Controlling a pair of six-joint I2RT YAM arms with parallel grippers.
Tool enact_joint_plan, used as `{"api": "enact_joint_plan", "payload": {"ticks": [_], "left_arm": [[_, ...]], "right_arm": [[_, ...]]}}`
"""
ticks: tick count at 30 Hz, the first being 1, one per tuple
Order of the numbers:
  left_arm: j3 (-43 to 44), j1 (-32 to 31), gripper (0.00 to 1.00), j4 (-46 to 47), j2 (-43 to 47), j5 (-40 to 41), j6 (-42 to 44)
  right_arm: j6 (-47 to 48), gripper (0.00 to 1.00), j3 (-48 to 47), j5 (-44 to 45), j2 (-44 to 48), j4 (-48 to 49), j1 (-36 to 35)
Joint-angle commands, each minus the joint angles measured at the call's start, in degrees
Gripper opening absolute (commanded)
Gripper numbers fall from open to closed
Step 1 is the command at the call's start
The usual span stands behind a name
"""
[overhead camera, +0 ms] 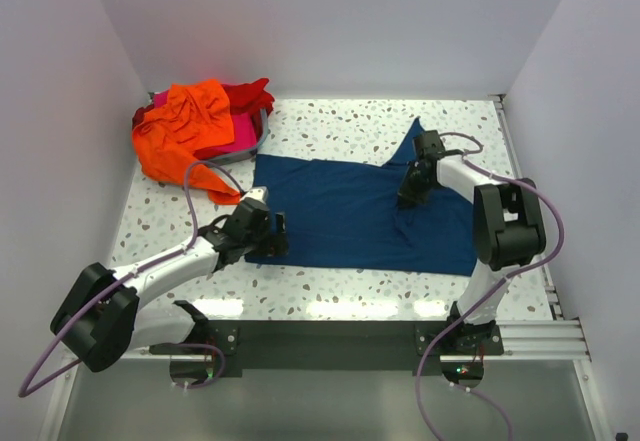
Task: Fold and stack the t-shirts
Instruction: Fold the tshirt
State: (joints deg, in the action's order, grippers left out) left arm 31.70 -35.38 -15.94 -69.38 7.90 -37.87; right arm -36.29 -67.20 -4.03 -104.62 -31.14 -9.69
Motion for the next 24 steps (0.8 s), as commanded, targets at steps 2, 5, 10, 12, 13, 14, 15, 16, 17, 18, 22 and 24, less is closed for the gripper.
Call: {"api": "enact_joint_plan", "payload": {"ticks": [2,5,10,12,13,14,15,16,17,18,22,24], "left_arm": [[0.4,0.0,1.00,0.6,0.0,1.0,0.8],[1.3,0.0,1.00,0.4,-0.1,1.3,0.9],[5.5,0.0,1.00,-0.6,-1.6,2.2,2.2],[8.1,0.0,1.00,-0.9,-2.9,2.5,2.9],[9.1,0.0,1.00,-1.1,-3.5,2.8,3.1],[10.9,0.0,1.00,-0.9,-4.7,3.0,3.4],[11.8,0.0,1.00,-0.8,-5.4,3.0,3.8],[12.7,0.0,1.00,-0.7,-6.0,3.3,4.5],[14.2,0.0,1.00,-0.1,-7.8,3.7,4.8],[15.0,0.0,1.00,0.1,-8.7,3.8,5.2],[17.4,0.0,1.00,2.4,-13.4,3.2,6.5],[18.1,0.0,1.00,4.2,-15.8,2.6,6.7]], "right_arm": [[-0.4,0.16,-2.3,-3.1,1.4,2.7,-0.9],[0.0,0.38,-2.5,-4.8,4.0,3.6,-0.9],[2.1,0.69,-4.7,-4.2,8.7,1.3,-0.9],[3.1,0.76,-5.5,-3.8,10.8,0.0,-0.8],[3.3,0.79,-5.6,-3.3,11.6,-0.6,-0.8],[3.7,0.80,-5.6,-2.1,12.2,-1.6,-0.9],[3.9,0.82,-5.1,-1.5,13.8,-2.0,-0.8],[4.3,0.83,-4.6,-0.9,14.5,-2.5,-0.8],[4.4,0.84,-4.1,-0.2,15.3,-3.2,-0.8],[4.5,0.85,-2.7,0.8,16.5,-3.4,-0.9],[4.5,0.87,1.7,1.2,17.9,-1.7,-0.8],[4.6,0.87,4.3,0.9,17.7,-0.9,-0.8]]}}
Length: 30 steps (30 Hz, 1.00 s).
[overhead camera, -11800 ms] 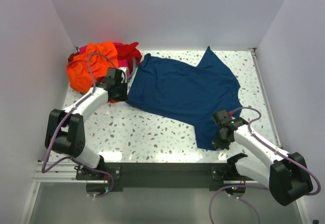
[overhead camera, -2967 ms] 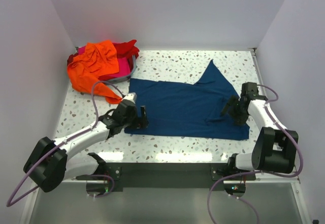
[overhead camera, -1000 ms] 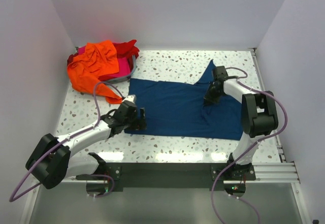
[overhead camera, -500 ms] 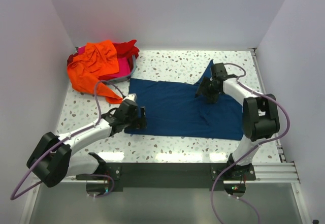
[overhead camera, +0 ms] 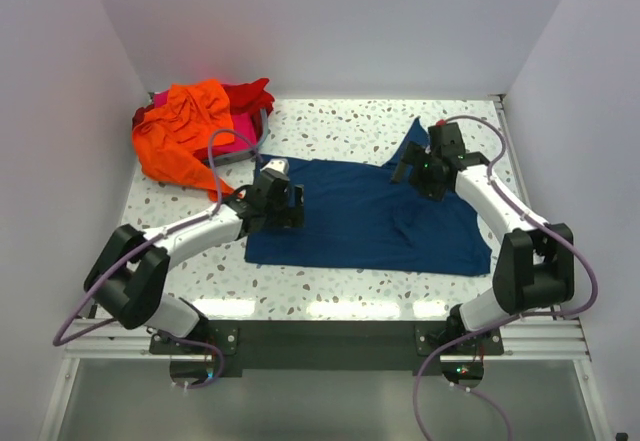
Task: Fold and stack the t-shirts
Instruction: Fold the tshirt
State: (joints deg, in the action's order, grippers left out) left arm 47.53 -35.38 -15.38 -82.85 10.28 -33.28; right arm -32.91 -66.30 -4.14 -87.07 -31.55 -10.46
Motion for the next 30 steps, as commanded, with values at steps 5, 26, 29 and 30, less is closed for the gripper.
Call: {"api": "enact_joint_plan", "payload": {"ticks": [5,26,29,30], "left_arm": [[1.3,0.0,1.00,7.5,-6.0,-1.3,2.3],[-18.4,-0.1,1.00,19.3,-3.0,-5.5,-2.1],[-22.0,-0.1,1.00,20.0,-0.6,-5.5,-2.9],[-23.0,-0.1,1.00,20.1,0.3,-5.7,-3.5]], "right_arm": [[2.2,0.89,8.0,0.9,-1.1,2.2,0.0],[-1.5,0.93,26.5,3.8,2.5,-1.7,0.1],[-2.2,0.93,29.3,3.7,5.5,-2.9,0.0],[-2.4,0.93,29.9,3.7,6.5,-3.2,0.0]]}}
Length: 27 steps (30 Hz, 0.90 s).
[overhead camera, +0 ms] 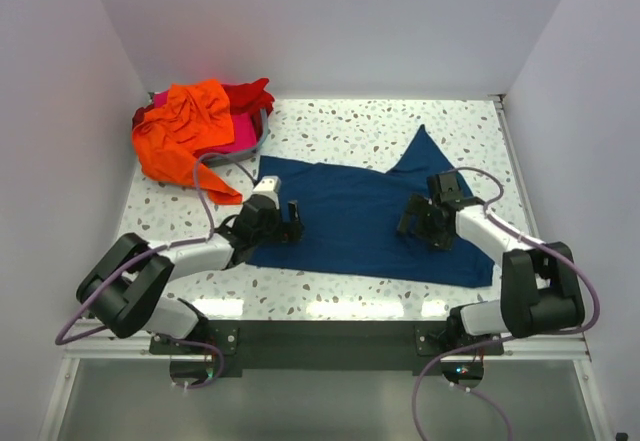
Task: Fold and stack the t-shirts
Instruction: Fold the tshirt
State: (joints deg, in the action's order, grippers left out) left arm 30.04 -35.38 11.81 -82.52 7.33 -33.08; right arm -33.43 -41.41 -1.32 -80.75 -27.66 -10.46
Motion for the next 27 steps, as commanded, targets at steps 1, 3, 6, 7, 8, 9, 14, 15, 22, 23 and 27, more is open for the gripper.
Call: {"api": "enact_joint_plan", "payload": {"ticks": [1,3,6,7,8,9,14,15,22,23,27], "left_arm": [[-7.3,-0.1,1.00,-7.0,0.7,-2.8,-4.1],[-9.2,-0.4,1.00,-6.6,3.1,-3.1,-5.2],[-12.4,-1.3,1.00,-6.5,6.3,-3.6,-7.0],[-13.6,-1.7,1.00,-6.5,7.2,-3.6,-7.6],[-14.2,-2.5,1.00,-7.2,9.1,-3.5,-8.1],[-14.7,-2.9,1.00,-7.8,10.1,-3.4,-9.3],[-17.2,-4.9,1.00,-13.8,17.8,-1.3,-11.9],[-17.5,-4.9,1.00,-14.2,18.9,-1.2,-11.9],[-12.1,-6.7,1.00,-25.2,29.4,0.8,-12.9],[-10.0,-6.7,1.00,-26.9,30.1,1.8,-12.3],[2.0,-6.5,1.00,-33.8,29.0,9.5,-6.8]], "right_arm": [[-2.1,0.93,5.6,0.8,0.9,-7.5,0.0],[-3.0,0.93,7.7,-0.4,3.5,-7.5,0.0],[-4.1,0.93,9.4,-1.1,6.4,-8.0,-0.1],[-4.3,0.93,9.8,-1.1,7.4,-8.8,0.0],[-4.4,0.94,10.3,-1.2,8.1,-9.2,0.0],[-4.6,0.94,10.5,-1.1,9.8,-9.7,0.0],[-5.2,0.94,12.0,-1.8,14.2,-11.7,0.0],[-5.2,0.94,12.2,-2.0,14.7,-11.9,0.0],[-4.1,0.95,9.8,-2.0,20.4,-16.4,0.0],[-4.0,0.95,8.0,-2.5,20.8,-16.5,0.0],[-2.8,0.95,-0.3,-1.9,19.1,-18.8,0.0]]}}
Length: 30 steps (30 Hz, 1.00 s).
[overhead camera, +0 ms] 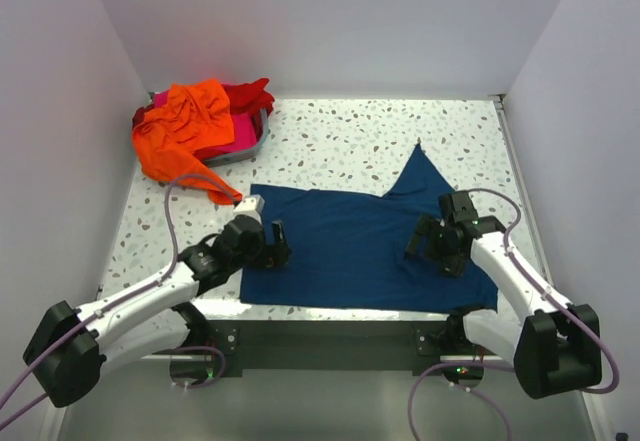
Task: Fold and stack the t-shirts
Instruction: Fold the tshirt
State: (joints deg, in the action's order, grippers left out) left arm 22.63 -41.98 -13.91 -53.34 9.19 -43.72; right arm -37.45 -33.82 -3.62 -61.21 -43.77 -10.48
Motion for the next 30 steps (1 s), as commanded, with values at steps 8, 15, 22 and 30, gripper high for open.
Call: {"api": "enact_joint_plan", "payload": {"ticks": [8,15,22,30], "left_arm": [[28.9,11.8,0.97,-8.2,-18.6,11.5,14.4],[37.4,14.4,0.91,-5.9,-30.9,14.1,18.8],[42.2,17.1,0.84,-4.7,-40.4,13.1,20.4],[44.3,19.1,0.81,-4.8,-46.3,13.3,21.2]], "right_arm": [[4.2,0.95,-28.9,-0.2,-15.1,-1.9,0.1],[6.5,0.95,-41.6,-4.1,-29.8,2.4,3.7],[10.9,0.91,-54.7,1.1,-44.0,3.8,7.6],[13.6,0.81,-62.5,3.1,-55.9,4.4,9.0]]}}
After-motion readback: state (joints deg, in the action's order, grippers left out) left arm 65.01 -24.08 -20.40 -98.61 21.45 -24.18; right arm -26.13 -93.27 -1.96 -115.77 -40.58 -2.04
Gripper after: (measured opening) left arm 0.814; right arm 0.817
